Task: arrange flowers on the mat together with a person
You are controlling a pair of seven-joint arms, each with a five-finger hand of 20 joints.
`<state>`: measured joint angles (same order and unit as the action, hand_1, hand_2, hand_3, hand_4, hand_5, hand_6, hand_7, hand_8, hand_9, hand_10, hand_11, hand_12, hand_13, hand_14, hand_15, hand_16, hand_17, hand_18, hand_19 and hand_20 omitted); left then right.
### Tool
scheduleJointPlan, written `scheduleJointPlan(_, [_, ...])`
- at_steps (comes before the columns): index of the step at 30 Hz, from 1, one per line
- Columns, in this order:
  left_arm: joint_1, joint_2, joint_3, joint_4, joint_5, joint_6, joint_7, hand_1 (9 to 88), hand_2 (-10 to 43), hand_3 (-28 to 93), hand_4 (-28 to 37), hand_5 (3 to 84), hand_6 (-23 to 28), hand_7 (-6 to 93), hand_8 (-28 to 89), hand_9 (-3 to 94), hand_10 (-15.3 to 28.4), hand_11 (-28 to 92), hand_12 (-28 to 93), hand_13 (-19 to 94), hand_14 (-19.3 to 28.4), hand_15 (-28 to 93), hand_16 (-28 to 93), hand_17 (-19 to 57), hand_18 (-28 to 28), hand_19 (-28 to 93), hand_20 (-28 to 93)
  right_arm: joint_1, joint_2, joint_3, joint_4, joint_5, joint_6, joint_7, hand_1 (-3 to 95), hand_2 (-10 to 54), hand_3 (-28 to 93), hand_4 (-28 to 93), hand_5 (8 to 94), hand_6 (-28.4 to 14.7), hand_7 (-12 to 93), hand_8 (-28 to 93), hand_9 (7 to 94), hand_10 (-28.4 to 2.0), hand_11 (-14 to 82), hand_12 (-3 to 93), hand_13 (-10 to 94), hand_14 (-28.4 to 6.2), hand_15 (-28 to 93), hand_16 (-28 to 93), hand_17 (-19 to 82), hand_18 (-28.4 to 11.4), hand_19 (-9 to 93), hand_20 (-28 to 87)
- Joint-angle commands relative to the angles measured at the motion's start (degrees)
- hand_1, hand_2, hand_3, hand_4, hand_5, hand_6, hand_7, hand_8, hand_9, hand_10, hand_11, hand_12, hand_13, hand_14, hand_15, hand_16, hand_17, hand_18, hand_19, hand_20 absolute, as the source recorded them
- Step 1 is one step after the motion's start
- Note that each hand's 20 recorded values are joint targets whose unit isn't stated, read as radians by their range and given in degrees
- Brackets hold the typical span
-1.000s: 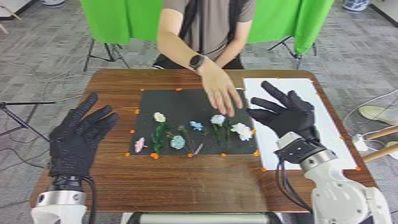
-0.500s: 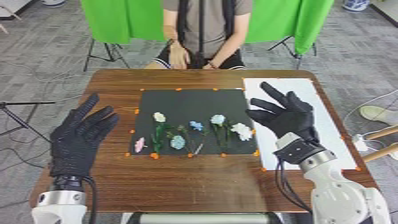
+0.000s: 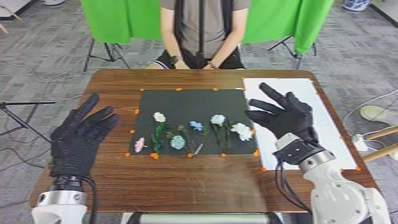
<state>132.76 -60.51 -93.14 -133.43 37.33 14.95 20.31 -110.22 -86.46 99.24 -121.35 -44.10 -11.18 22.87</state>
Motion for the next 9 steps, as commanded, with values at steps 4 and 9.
scheduleJointPlan(4, [0.99,-0.84,-0.41,-0.05,0.13,-0.33,-1.23,23.0,11.8,75,-28.3,35.6,9.2,10.7,-9,37.4,22.7,28,10,28,28.4,53,-12,-4.3,26.5,75,-16,-0.87,-1.22,-0.31,-0.25,-0.38,0.06,0.13,18.4,8.0,83,-28,48.2,1.6,12,-13,53.4,-18.6,16.1,11.6,44,-20.6,48,7,5,-18.7,54,18])
scheduleJointPlan(9, [1.21,-1.27,-0.74,-0.15,0.26,-0.22,-1.52,22.9,11.7,75,-28.3,35.6,9.2,10.6,-9,37.4,22.7,28,10,28,28.4,53,-12,-4.3,26.5,75,-16,-1.01,-1.26,-0.25,-0.39,-0.3,0.38,0.01,18.4,8.0,83,-28,48.1,1.5,12,-13,53.4,-18.6,16.1,11.5,44,-20.5,48,7,5,-18.7,54,18])
